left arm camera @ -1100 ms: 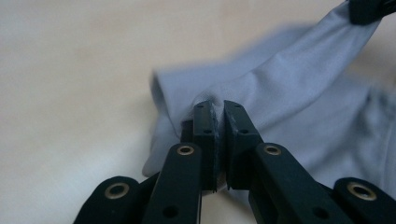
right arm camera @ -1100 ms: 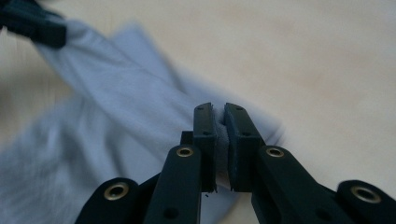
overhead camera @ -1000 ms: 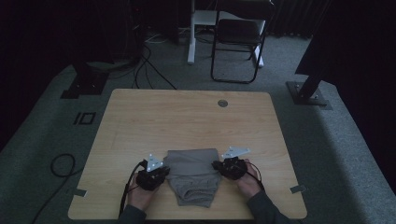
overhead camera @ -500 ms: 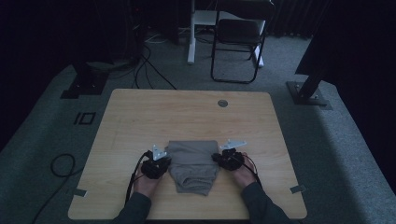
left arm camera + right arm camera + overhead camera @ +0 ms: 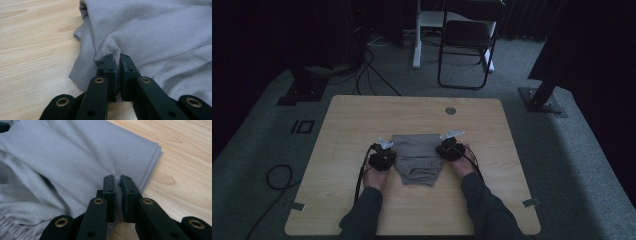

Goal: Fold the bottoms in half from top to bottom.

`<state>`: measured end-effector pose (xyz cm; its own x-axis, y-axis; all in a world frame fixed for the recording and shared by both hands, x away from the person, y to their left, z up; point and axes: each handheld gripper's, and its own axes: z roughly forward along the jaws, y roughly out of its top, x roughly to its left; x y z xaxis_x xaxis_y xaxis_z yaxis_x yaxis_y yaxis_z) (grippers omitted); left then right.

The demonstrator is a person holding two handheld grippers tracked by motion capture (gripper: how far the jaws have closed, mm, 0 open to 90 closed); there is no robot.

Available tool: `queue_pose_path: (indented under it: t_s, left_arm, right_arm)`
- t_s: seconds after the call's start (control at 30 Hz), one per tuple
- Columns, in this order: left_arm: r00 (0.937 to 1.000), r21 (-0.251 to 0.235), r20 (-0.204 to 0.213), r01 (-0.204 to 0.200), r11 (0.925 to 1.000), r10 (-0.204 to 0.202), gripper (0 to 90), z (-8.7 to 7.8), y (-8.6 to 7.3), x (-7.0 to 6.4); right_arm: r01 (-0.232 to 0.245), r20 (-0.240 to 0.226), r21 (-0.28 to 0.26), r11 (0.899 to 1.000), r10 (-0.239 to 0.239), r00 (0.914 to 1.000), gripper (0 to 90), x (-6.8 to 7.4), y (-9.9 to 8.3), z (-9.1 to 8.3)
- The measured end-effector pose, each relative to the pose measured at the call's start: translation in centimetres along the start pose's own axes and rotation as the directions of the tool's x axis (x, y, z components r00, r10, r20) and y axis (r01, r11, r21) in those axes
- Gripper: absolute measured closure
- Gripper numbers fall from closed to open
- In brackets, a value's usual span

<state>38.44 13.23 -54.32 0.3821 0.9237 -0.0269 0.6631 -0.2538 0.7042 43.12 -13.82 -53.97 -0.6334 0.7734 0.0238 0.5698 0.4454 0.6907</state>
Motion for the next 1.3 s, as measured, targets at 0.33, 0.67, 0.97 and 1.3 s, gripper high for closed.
queue_pose_path:
  t_s: [0.33,0.67,0.97,1.3]
  left_arm:
    - [0.9935,-0.186,0.11,0.05,0.9812,-0.03,85.0,-5.5,2.5,1.1]
    - [0.9838,-0.313,0.177,0.028,0.9494,0.03,85.0,-10.6,3.2,0.3]
    - [0.9774,-0.312,0.209,0.035,0.9495,0.033,84.8,-11.5,1.7,0.0]
    - [0.9713,-0.312,0.235,0.041,0.9492,0.036,84.6,-12.7,0.3,-0.4]
  right_arm:
    - [-0.012,-0.041,-0.117,0.993,0.007,0.9991,83.4,-0.8,1.9,-4.5]
    - [0.028,-0.044,-0.261,0.965,-0.041,0.9982,83.5,-0.4,2.2,-10.0]
    - [0.046,-0.063,-0.277,0.96,-0.066,0.9958,83.4,0.5,0.2,-11.3]
    - [0.053,-0.076,-0.284,0.957,-0.077,0.9941,83.3,1.3,-1.3,-12.2]
